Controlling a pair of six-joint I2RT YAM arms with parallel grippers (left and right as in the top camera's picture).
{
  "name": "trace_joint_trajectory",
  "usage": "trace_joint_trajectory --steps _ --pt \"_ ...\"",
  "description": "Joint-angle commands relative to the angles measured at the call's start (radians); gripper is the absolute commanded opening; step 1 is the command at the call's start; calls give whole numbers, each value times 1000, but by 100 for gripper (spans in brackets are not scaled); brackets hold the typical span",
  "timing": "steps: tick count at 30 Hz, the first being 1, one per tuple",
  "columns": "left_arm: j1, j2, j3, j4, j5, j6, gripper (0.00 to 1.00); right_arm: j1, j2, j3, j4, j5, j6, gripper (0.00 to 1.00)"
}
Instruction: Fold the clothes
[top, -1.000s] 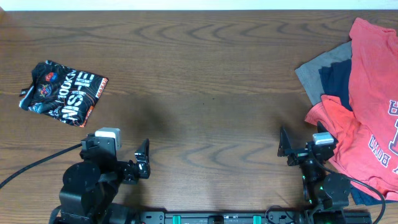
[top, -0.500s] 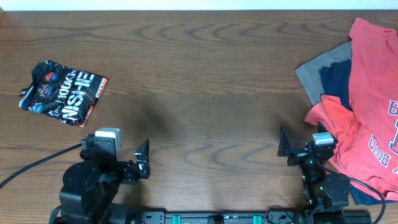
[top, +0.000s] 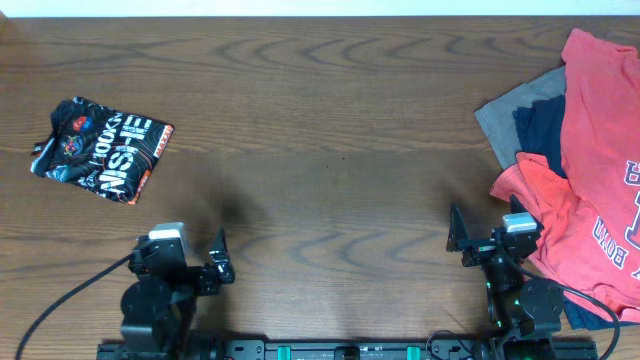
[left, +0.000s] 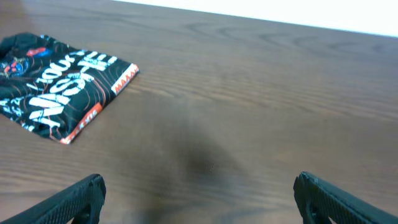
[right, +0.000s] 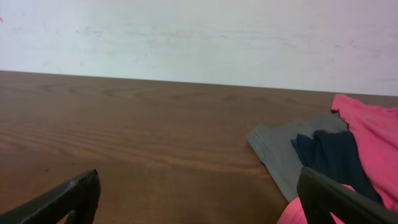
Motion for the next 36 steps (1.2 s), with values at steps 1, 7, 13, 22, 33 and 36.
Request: trace_joint_trajectory --steps 1,7,13,22,33,36 --pt "17 -65 -103 90 -17 13 98 -10 -1 -1 -4 -4 -18 99" --pt "17 -103 -264 331 -14 14 98 -10 -1 -1 -4 -4 -18 99" --pt "17 -103 -388 604 -14 14 98 -10 -1 -1 -4 -4 -18 99" --pt "17 -103 -430 607 -10 24 98 -10 -1 -1 -4 -4 -18 99" --pt "17 -100 -430 609 -7 24 98 -10 -1 -1 -4 -4 -18 99" --pt "17 -100 -430 609 -7 24 98 -10 -1 -1 -4 -4 -18 99"
